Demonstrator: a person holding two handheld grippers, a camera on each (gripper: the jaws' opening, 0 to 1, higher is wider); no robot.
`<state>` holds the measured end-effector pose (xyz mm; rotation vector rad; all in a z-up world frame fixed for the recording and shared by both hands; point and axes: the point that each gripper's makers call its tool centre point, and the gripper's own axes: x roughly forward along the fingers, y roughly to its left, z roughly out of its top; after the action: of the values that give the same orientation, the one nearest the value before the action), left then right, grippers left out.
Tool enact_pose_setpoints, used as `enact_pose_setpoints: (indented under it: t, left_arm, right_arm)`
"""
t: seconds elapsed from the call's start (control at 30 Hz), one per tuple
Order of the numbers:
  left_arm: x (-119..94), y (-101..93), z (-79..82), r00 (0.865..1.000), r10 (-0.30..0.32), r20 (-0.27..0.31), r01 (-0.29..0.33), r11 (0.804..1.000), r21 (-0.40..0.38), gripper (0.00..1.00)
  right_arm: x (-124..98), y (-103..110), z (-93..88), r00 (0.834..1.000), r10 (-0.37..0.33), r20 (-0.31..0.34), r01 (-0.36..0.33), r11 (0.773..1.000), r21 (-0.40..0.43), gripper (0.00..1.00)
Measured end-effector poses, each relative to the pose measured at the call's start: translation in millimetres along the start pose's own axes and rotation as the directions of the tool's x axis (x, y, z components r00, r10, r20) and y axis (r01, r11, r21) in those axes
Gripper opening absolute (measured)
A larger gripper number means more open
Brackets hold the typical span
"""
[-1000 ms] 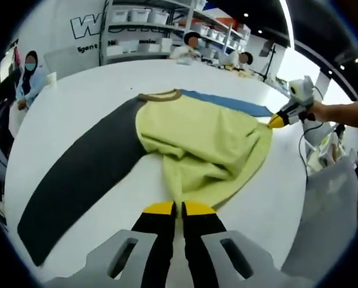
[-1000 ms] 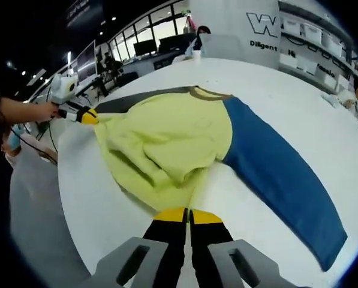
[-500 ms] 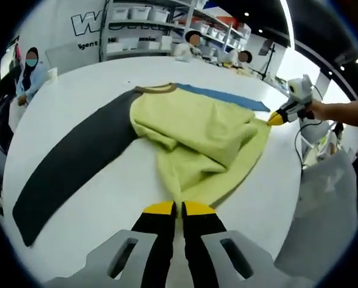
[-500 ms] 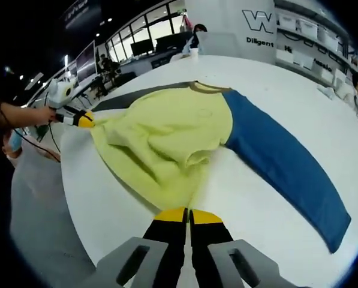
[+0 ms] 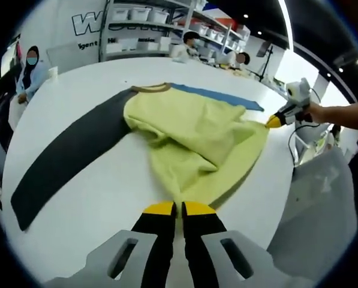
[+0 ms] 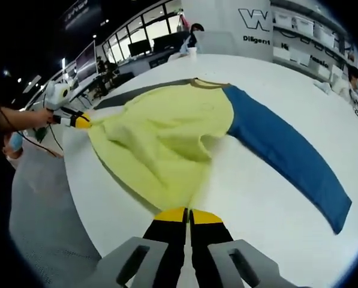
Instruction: Fold the garment on the visible template until the final outline fits inside the template.
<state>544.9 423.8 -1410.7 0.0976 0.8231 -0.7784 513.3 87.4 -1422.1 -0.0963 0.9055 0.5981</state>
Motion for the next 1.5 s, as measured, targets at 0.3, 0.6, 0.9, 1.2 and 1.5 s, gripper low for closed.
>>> enact_pose_setpoints:
  t: [0.3,0.6,0.9,1.2,1.5]
  left_arm:
    - [-9.1,-14.9,-13.5,1.000,-0.022,-0.016,0.022,1.000,0.006,0.04]
    - [-15.0,-21.8,-25.6,0.999,-0.035,-0.024,0.035,0.999,0.014,0.04]
    - [-19.6,-27.4,-35.7,0.998,-0.042,-0.045,0.043,0.999,0.030,0.04]
    - [-18.1,-27.0,-52.3,0.994,-0.041,-0.102,0.048,0.997,0.066,0.04]
    - [-15.1,-26.9,-65.8,0.990,-0.043,-0.134,0.051,0.997,0.059,0.04]
  right_arm:
    - [-8.3,8.6,-12.7,1.000,0.002,-0.007,-0.002,1.000,0.009,0.00]
    - [-13.2,15.5,-24.3,1.000,-0.006,-0.014,0.006,1.000,0.007,0.00]
    - [-14.9,26.9,-40.2,0.999,-0.003,-0.048,0.003,1.000,-0.002,0.00]
    - [-16.4,32.3,-55.2,0.996,0.015,-0.090,-0.016,1.000,-0.002,0.00]
    - [-16.1,33.0,-62.2,0.996,0.015,-0.093,-0.016,1.000,-0.005,0.00]
